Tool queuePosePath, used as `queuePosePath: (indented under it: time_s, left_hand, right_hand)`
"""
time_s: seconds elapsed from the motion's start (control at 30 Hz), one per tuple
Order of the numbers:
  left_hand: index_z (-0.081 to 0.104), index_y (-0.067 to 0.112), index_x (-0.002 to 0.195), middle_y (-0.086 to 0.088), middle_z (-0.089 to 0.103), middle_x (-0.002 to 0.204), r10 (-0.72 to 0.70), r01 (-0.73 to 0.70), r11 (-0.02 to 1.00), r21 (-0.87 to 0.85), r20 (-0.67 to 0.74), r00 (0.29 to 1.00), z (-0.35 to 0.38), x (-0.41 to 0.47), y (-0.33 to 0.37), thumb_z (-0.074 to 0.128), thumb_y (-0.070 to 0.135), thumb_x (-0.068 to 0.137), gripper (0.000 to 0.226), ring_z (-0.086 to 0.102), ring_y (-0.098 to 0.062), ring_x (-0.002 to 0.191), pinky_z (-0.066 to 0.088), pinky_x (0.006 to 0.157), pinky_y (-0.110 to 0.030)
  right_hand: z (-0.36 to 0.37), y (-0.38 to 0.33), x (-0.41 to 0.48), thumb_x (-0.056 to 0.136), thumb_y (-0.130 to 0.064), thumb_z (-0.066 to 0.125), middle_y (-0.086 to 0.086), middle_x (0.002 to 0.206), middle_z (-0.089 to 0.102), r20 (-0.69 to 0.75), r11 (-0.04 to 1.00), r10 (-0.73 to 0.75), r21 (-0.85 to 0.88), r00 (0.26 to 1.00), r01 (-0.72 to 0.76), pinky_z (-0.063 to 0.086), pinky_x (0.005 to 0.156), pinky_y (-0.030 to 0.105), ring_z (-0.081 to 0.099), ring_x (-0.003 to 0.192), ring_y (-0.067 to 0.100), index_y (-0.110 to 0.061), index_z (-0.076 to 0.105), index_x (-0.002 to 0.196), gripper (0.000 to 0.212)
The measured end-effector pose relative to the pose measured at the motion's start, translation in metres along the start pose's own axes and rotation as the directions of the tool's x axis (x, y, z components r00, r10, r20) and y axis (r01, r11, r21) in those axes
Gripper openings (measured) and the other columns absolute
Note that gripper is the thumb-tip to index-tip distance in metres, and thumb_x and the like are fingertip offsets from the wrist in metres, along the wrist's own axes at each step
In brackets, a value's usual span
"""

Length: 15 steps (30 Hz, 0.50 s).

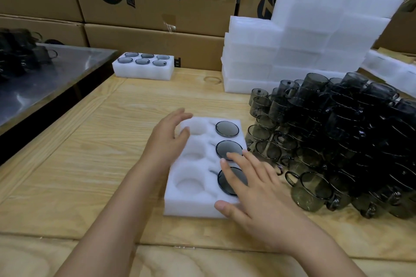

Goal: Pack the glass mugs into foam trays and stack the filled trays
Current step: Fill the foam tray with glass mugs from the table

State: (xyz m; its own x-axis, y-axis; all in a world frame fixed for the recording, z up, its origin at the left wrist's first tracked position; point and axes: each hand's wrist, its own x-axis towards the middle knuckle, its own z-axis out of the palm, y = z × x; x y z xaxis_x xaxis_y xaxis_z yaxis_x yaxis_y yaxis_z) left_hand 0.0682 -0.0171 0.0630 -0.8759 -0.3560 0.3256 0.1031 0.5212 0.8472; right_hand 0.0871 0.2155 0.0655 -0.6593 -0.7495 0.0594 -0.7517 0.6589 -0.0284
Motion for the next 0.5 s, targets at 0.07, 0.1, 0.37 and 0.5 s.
queuePosePath:
  time_s: [0.07,0.1,0.37,0.5]
  left_hand:
    - [0.061,0.031,0.121,0.022,0.049,0.132,0.152,-0.149,0.988,-0.033,0.097,0.984,0.000,-0.009,0.022,0.058,0.015,0.093,0.032,0.040,0.010,0.124,0.030,0.102,-0.006]
    - [0.060,0.033,0.122,0.021,0.050,0.134,0.202,-0.197,0.979,-0.045,0.159,0.966,0.002,-0.014,0.032,0.059,0.017,0.093,0.033,0.040,0.010,0.126,0.029,0.105,-0.009]
    - [0.016,0.042,0.148,0.011,-0.011,0.160,0.075,-0.333,0.872,0.359,0.574,0.816,0.021,-0.029,0.042,0.053,0.035,0.094,0.065,-0.021,-0.002,0.143,-0.015,0.117,-0.042]
    - [0.014,0.046,0.147,0.012,-0.008,0.160,0.102,-0.349,0.875,0.335,0.577,0.810,0.025,-0.028,0.038,0.052,0.033,0.096,0.065,-0.017,0.000,0.143,-0.013,0.117,-0.040]
  right_hand:
    - [0.006,0.004,0.002,0.077,-0.075,-0.007,-0.028,0.148,-0.022,-0.002,0.983,-0.024,0.182,1.000,0.024,-0.023,0.107,0.018,-0.031,0.134,-0.004,-0.032,-0.004,0.150,0.084]
    - [0.007,0.003,0.003,0.081,-0.071,0.001,-0.032,0.148,-0.019,-0.008,0.911,0.020,0.412,1.000,-0.014,-0.014,0.112,0.018,-0.025,0.135,-0.009,-0.032,0.004,0.150,0.079]
    - [0.010,-0.001,0.022,0.100,-0.005,0.035,-0.023,0.149,0.023,-0.042,0.257,0.414,0.964,0.910,-0.073,0.017,0.113,0.014,0.020,0.134,-0.013,-0.034,0.020,0.144,0.055]
    - [0.022,-0.004,0.025,0.098,0.001,0.036,-0.026,0.145,0.029,-0.060,0.223,0.456,0.973,0.888,-0.049,0.021,0.104,0.002,0.025,0.129,-0.019,-0.038,0.028,0.138,0.056]
